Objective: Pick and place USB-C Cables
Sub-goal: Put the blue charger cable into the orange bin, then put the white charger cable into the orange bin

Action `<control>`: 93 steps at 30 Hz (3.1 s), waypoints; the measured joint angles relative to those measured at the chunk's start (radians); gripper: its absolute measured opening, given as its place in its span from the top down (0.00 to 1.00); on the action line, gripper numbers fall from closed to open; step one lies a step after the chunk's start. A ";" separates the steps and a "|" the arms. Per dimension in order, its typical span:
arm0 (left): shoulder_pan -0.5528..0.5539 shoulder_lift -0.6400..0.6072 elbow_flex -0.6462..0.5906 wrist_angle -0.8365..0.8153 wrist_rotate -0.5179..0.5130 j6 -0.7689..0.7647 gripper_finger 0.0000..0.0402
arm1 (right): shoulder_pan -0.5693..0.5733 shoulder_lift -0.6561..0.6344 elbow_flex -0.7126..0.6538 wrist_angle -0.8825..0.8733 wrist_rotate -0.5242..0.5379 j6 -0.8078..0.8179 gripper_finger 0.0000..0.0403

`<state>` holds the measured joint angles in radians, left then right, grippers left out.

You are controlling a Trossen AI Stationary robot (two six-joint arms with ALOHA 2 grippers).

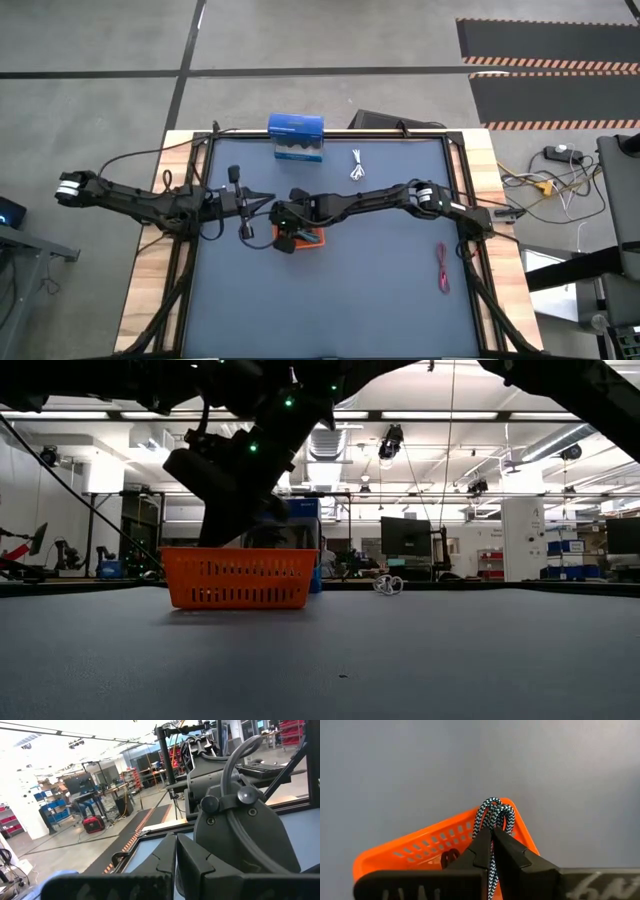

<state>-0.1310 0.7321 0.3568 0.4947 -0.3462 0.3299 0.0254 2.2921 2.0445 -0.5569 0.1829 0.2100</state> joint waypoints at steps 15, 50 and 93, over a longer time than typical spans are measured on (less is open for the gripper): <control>0.000 -0.002 0.000 -0.004 0.000 0.000 1.00 | 0.000 0.000 -0.093 0.083 -0.003 0.000 0.98; 0.000 0.003 0.002 0.006 0.000 -0.005 1.00 | 0.034 -0.048 -0.027 -0.073 0.000 -0.001 0.98; 0.000 0.002 0.002 0.004 0.000 -0.009 1.00 | 0.046 -0.165 -0.023 -0.367 0.089 0.013 0.84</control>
<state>-0.1314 0.7345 0.3584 0.4984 -0.3458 0.3212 0.0710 2.1272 2.0213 -0.9236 0.2718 0.2225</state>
